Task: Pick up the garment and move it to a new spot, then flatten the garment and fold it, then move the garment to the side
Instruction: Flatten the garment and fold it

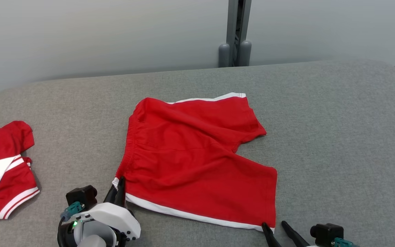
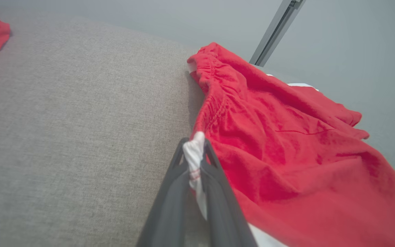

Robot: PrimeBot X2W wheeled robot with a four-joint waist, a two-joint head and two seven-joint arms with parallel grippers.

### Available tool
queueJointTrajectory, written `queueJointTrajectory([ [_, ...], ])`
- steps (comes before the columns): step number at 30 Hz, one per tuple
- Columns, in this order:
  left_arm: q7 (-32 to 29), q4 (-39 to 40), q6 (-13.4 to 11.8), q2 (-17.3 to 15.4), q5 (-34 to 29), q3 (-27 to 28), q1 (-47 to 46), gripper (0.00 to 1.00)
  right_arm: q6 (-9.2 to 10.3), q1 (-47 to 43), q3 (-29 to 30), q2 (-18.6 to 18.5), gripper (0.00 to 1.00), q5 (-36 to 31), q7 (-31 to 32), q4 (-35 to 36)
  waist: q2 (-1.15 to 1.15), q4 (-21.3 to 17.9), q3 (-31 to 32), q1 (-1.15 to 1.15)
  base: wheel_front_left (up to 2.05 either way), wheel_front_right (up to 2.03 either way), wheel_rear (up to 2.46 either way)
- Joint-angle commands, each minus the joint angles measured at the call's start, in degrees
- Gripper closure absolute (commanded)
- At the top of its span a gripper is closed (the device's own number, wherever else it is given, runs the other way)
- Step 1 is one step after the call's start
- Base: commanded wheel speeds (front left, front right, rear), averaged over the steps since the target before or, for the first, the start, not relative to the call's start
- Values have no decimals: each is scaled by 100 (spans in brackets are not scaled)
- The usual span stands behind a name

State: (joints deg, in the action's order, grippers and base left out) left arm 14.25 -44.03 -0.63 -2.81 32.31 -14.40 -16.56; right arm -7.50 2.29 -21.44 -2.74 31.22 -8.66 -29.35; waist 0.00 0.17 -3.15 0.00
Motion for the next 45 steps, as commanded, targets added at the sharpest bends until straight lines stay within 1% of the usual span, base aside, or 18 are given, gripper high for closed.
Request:
queueJointTrajectory([
  [1,8,54,-43,-25,17,-20,52,100,1,85,-23,-31,0,32,-53,-70,0,30,-1,0,0,0,0],
  [4,-39,160,-60,-25,48,-73,83,100,1,185,-75,-31,0,136,-69,-270,0,88,-7,0,0,0,0],
  [7,-97,265,-34,-24,106,-100,96,100,1,308,-209,-30,0,48,-61,-478,0,128,-25,0,0,0,0],
  [11,-146,383,-87,-24,109,-152,139,100,3,406,-210,-34,0,146,-116,-749,0,180,-39,0,0,0,0],
  [12,-154,410,-96,-26,110,-161,142,100,4,420,-234,-34,4,201,-68,-817,0,192,-46,0,0,0,0],
  [13,-173,439,-95,-30,111,-169,142,100,4,442,-257,-34,65,219,-61,-865,0,203,-55,0,0,0,0],
  [14,-176,469,-101,-33,116,-176,143,100,4,465,-285,-31,100,242,-85,-889,0,212,-63,0,0,0,0],
  [18,-214,561,-119,-60,150,-179,180,100,1,537,-392,-21,100,295,-236,-866,0,224,-60,0,0,0,0],
  [22,-278,653,-132,-87,163,-202,233,100,1,581,-392,-29,100,327,-362,-689,0,190,32,0,0,0,0],
  [25,-379,806,-77,-85,268,-178,315,100,1,604,-216,-40,100,217,-436,-505,0,141,142,0,0,0,0],
  [28,-560,1062,-41,-81,454,-122,377,100,1,606,15,-148,100,154,-442,-189,0,81,275,0,0,0,0],
  [29,-560,1062,-41,-81,454,-122,377,100,1,606,15,-148,100,154,-442,-189,0,81,275,0,0,0,0],
  [32,-850,1439,-10,-72,828,25,441,100,1,629,241,-311,100,64,-365,277,0,16,390,0,0,0,0],
  [35,-1194,1911,-93,-54,1144,126,424,100,1,681,500,-451,100,-86,-254,830,0,-49,468,0,0,0,0],
  [39,-1740,2593,-171,-56,1418,145,347,100,1,787,814,-554,100,-233,-54,1675,0,-102,560,0,0,0,0],
  [45,-2525,3648,-454,-73,1799,182,216,100,1,924,1229,-613,100,-376,427,2853,0,-150,637,0,0,0,0],
])
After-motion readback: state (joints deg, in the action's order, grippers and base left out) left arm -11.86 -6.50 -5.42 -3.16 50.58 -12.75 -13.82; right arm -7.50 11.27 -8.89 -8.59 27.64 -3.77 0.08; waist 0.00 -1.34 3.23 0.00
